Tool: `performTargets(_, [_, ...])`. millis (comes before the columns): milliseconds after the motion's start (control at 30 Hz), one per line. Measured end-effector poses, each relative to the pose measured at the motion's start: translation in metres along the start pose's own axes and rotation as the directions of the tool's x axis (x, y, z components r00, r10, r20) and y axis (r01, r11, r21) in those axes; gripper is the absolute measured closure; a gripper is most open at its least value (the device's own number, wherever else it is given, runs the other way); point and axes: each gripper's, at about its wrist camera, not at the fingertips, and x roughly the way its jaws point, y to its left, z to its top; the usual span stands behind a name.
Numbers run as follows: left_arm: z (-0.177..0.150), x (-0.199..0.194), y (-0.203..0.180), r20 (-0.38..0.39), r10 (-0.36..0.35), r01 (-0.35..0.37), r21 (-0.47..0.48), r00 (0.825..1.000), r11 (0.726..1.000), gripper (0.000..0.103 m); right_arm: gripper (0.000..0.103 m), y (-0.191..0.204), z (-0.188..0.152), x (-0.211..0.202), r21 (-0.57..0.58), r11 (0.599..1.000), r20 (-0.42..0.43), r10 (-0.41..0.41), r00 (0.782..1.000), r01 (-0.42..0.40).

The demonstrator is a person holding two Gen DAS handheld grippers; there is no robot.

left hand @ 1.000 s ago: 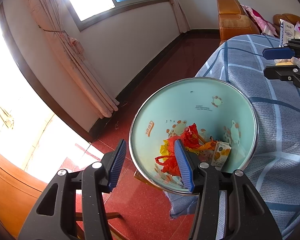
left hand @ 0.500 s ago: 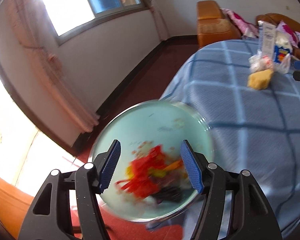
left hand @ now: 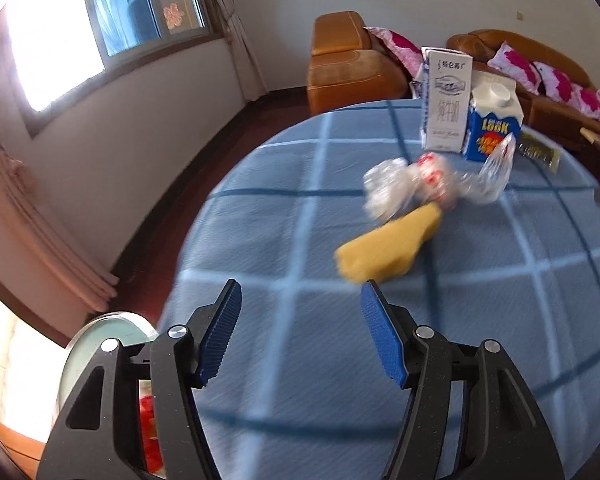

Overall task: Collect trash
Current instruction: 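Grasp the yellow sponge with the left gripper, then grasp the clear plastic bag with red print with the right gripper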

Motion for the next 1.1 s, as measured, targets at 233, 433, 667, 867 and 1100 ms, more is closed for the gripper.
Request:
performTargets(233, [0.015, 0.038, -0.025, -0.042, -0.064, 0.063, -0.013, 0.997, 0.998, 0.068, 0.042, -0.002, -0.01, -0.002, -0.001, 1.0, -0.005, 0.004, 1.0, -0.004])
performTargets(433, [0.015, 0.038, -0.032, -0.04, -0.102, 0.102, 0.017, 0.994, 0.995, 0.094, 0.042, 0.008, -0.002, 0.001, -0.002, 0.999, -0.006, 0.032, 0.999, -0.032])
performTargets(667, [0.009, -0.001, -0.01, 0.001, -0.119, 0.119, 0.021, 0.993, 0.993, 0.096, 0.041, 0.043, 0.019, 0.009, -0.008, 0.997, 0.014, 0.077, 0.997, -0.077])
performTargets(867, [-0.004, -0.029, 0.029, 0.028, -0.071, 0.071, -0.024, 0.997, 0.997, 0.096, 0.041, 0.094, 0.045, 0.037, -0.009, 0.99, -0.004, 0.144, 0.99, -0.144])
performTargets(1100, [-0.028, -0.04, 0.08, 0.013, -0.003, 0.004, -0.091, 1.0, 0.996, 0.096, 0.042, 0.138, 0.057, 0.084, -0.024, 0.988, -0.08, 0.147, 0.986, -0.149])
